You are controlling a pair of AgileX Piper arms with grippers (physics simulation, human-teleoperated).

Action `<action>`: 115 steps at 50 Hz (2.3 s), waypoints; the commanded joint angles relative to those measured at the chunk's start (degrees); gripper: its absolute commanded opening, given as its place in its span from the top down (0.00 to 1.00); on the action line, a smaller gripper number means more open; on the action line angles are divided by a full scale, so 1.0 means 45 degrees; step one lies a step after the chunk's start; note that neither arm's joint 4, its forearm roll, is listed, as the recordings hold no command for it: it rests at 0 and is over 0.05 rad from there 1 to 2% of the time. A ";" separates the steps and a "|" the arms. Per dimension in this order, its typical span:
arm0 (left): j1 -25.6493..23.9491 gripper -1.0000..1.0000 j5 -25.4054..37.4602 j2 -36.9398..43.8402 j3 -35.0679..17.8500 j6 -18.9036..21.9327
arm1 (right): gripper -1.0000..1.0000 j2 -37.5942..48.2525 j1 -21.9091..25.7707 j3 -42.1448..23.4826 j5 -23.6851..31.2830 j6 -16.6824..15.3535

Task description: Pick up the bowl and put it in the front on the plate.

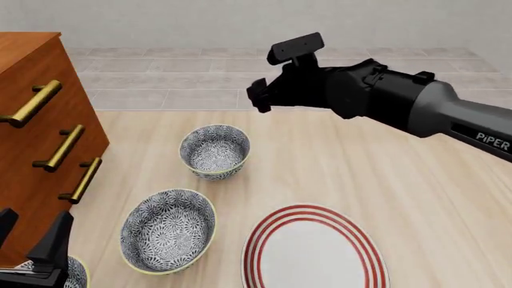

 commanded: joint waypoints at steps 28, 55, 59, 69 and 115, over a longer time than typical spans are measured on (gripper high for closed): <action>-0.0051 0.00 -0.0129 0.0164 0.0002 -0.0024 | 0.00 0.2388 -0.0283 -0.0619 -0.0747 -0.0167; -0.0069 0.00 -0.0271 0.0323 0.0003 -0.0037 | 0.00 0.3502 0.0028 -0.0891 -0.1203 0.0040; -0.0076 0.00 -0.0277 0.0327 0.0003 -0.0038 | 0.00 0.3596 0.0049 -0.0885 -0.1255 0.0074; -0.0063 0.00 -0.0256 0.0297 0.0003 -0.0059 | 0.00 0.3934 0.0209 -0.0611 -0.1666 0.0037; -0.0026 0.00 -0.0437 0.0476 -0.0007 -0.0106 | 0.00 0.4919 0.0518 -0.1130 -0.1774 0.0258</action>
